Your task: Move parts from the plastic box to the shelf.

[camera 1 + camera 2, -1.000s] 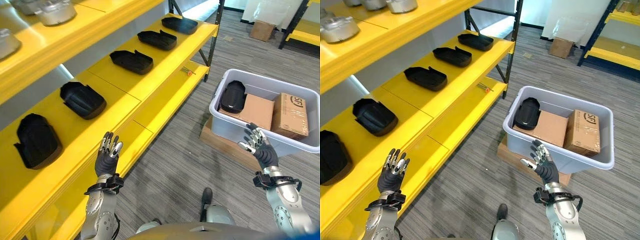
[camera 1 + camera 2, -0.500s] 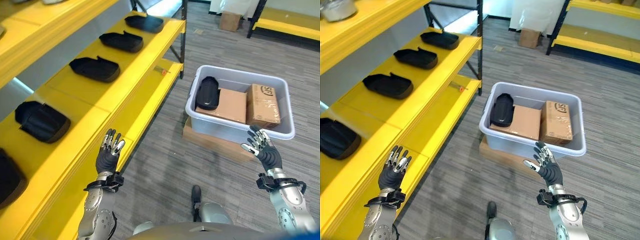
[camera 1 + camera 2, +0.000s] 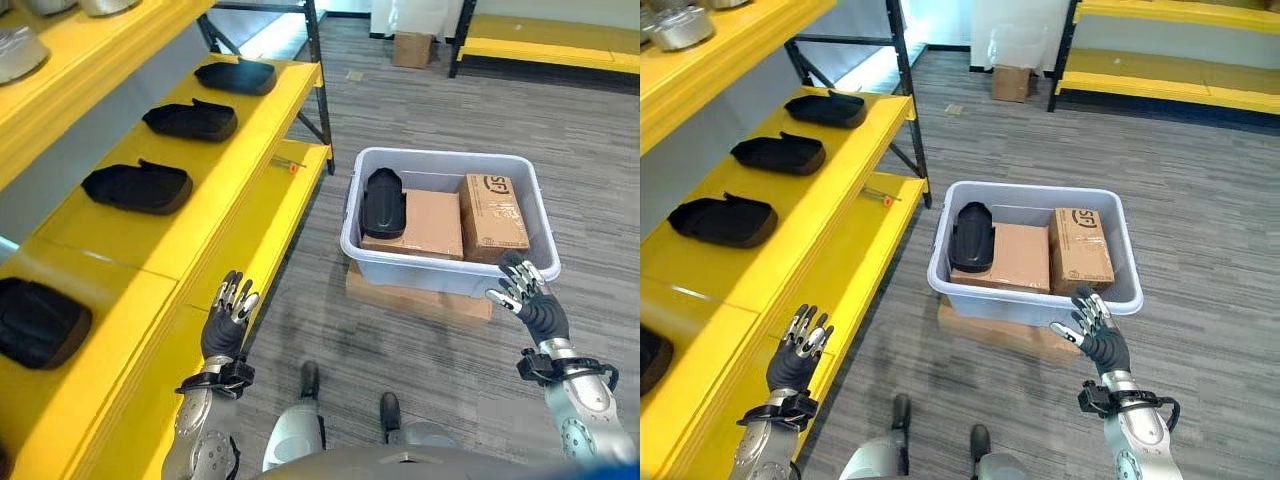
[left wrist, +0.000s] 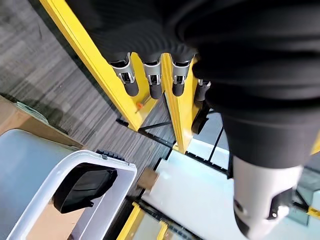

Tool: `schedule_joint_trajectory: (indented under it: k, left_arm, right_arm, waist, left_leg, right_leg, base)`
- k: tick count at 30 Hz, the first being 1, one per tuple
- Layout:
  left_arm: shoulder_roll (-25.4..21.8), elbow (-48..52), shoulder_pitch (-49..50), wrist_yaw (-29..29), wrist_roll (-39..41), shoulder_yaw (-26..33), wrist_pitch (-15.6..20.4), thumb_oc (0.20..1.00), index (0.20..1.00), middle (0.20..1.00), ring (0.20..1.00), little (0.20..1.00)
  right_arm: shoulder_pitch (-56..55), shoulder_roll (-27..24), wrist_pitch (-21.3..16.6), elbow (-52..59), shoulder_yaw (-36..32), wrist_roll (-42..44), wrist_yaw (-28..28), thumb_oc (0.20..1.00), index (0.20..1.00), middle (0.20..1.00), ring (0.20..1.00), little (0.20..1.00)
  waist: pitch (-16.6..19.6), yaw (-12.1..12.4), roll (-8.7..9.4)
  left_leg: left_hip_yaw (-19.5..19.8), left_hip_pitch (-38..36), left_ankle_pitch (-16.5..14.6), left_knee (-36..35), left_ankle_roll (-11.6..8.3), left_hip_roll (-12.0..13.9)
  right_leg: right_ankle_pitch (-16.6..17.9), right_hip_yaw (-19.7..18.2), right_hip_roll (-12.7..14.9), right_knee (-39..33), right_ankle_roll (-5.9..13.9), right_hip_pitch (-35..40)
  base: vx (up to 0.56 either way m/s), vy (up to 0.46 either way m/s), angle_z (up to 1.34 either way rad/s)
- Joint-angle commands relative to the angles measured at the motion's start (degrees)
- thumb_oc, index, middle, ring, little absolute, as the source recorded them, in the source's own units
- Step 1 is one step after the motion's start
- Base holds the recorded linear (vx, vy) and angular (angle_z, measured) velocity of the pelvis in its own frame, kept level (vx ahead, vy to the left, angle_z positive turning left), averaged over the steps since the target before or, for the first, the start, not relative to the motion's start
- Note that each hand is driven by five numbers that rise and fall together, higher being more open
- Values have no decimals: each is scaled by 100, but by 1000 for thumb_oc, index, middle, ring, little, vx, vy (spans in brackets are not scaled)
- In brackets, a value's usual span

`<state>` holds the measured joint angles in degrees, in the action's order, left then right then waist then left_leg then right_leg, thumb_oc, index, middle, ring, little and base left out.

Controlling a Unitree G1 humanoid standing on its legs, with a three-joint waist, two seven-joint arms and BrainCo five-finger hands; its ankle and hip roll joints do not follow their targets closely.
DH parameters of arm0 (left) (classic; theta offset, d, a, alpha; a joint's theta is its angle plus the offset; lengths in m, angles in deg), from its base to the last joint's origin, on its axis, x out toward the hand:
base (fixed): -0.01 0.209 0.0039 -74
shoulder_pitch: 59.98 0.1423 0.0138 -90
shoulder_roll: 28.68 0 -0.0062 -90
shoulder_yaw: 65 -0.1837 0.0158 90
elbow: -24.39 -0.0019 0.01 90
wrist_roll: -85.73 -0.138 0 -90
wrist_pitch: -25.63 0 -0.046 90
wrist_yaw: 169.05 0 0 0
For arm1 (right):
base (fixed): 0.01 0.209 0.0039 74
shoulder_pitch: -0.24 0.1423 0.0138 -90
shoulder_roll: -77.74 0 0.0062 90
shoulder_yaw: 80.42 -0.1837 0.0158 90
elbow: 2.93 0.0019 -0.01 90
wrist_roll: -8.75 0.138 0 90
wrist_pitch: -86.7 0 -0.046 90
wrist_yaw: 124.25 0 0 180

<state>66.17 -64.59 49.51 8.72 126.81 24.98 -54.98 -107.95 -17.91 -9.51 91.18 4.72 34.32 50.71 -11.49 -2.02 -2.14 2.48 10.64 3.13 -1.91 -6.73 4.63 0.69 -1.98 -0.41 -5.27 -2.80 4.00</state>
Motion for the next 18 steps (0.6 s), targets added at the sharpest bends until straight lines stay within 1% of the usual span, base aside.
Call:
schedule_joint_trajectory:
  k: [1, 2, 5, 6, 7, 8, 10, 12, 13, 14, 16, 17, 18]
  left_arm:
    - [-141, 420, 83, -174, -111, 71, 344, 1000, 1000, 1000, 1000, 1000]
    - [-140, 431, 89, -198, -85, 58, 348, 1000, 1000, 1000, 1000, 1000]
    - [-216, 450, 11, -197, -48, 15, 329, 1000, 1000, 1000, 1000, 1000]
    - [-253, 459, 3, -187, -53, 20, 319, 1000, 1000, 1000, 1000, 1000]
    - [-323, 494, -14, -138, -52, 47, 309, 1000, 1000, 1000, 1000, 1000]
    - [-325, 494, -14, -138, -51, 49, 309, 1000, 1000, 1000, 1000, 1000]
    - [-391, 513, -46, -90, -50, 88, 316, 1000, 1000, 1000, 1000, 1000]
    - [-455, 503, -91, -40, -52, 96, 297, 1000, 1000, 1000, 1000, 1000]
    - [-456, 502, -92, -39, -51, 97, 297, 1000, 1000, 1000, 1000, 1000]
    - [-582, 454, -193, 33, -133, 78, 263, 1000, 1000, 1000, 1000, 1000]
    - [-682, 457, -230, 54, -186, 45, 264, 1000, 1000, 1000, 1000, 1000]
    - [-748, 474, -252, 58, -237, 25, 257, 1000, 1000, 1000, 1000, 1000]
    - [-780, 493, -277, 78, -287, 36, 233, 1000, 1000, 1000, 1000, 1000]
  right_arm:
    - [41, -67, -308, 433, -71, -117, -222, 1000, 1000, 1000, 1000, 1000]
    - [17, -56, -278, 455, -80, -101, -255, 1000, 1000, 1000, 1000, 1000]
    - [30, 1, -241, 482, -86, -103, -285, 1000, 1000, 1000, 1000, 1000]
    - [63, 18, -235, 498, -52, -102, -299, 1000, 1000, 1000, 1000, 1000]
    - [149, 18, -227, 488, 38, -134, -302, 1000, 1000, 1000, 1000, 1000]
    - [151, 19, -227, 487, 40, -134, -302, 1000, 1000, 1000, 1000, 1000]
    - [237, 28, -208, 463, 118, -186, -295, 1000, 1000, 1000, 1000, 1000]
    - [287, 55, -186, 446, 183, -207, -298, 1000, 1000, 1000, 1000, 1000]
    - [288, 56, -187, 445, 184, -207, -297, 1000, 1000, 1000, 1000, 1000]
    - [347, 96, -168, 455, 276, -280, -298, 1000, 1000, 1000, 1000, 1000]
    - [370, 102, -176, 484, 312, -285, -299, 1000, 1000, 1000, 1000, 1000]
    - [370, 114, -185, 505, 329, -297, -287, 1000, 1000, 1000, 1000, 1000]
    - [354, 145, -183, 504, 334, -324, -267, 1000, 1000, 1000, 1000, 1000]
  waist:
    - [116, 54, 104]
    - [160, 43, 100]
    - [275, -4, 140]
    - [327, -11, 146]
    - [415, 9, 164]
    - [418, 20, 169]
    - [488, 44, 176]
    - [542, 55, 172]
    - [544, 64, 176]
    - [468, -4, 145]
    - [326, -102, 67]
    - [244, -161, 2]
    - [201, -191, -49]
  left_leg:
    - [78, 91, 735, 147, 209, -137]
    - [35, 31, 698, 150, 241, -175]
    - [-209, 2, 420, 411, 414, -302]
    - [-251, -22, 328, 457, 489, -348]
    - [-326, -71, 150, 519, 617, -454]
    - [-339, -69, 143, 524, 620, -455]
    - [-433, -121, 8, 564, 718, -537]
    - [-482, -201, -155, 603, 830, -615]
    - [-492, -197, -160, 607, 832, -616]
    - [-471, -401, -294, 574, 983, -715]
    - [-476, -619, -305, 442, 1060, -704]
    - [-470, -713, -322, 376, 1100, -689]
    - [-481, -818, -351, 325, 1110, -686]
  right_leg:
    - [-791, -22, 208, 617, 497, 284]
    - [-800, -32, 259, 602, 515, 332]
    - [-829, -54, 480, 611, 649, 431]
    - [-825, -89, 544, 619, 688, 433]
    - [-792, -204, 663, 716, 793, 368]
    - [-796, -217, 668, 722, 796, 360]
    - [-770, -308, 752, 830, 871, 307]
    - [-741, -359, 831, 1130, 960, 204]
    - [-752, -371, 833, 1151, 962, 188]
    - [-301, -441, 792, 2213, 1047, -297]
    - [113, -416, 670, 3042, 1038, -777]
    - [179, -357, 641, 3374, 989, -939]
    - [137, -217, 708, 3621, 926, -1054]
  base:
    - [323, 204, -71]
    - [245, 178, -96]
    - [223, 168, -81]
    - [275, 254, -9]
    - [206, 199, -22]
    - [198, 208, -48]
    - [161, 148, -40]
    - [163, 141, -22]
    - [177, 179, -20]
    - [139, 164, -10]
    - [106, 174, -3]
    - [85, 145, 10]
    - [278, 180, 31]
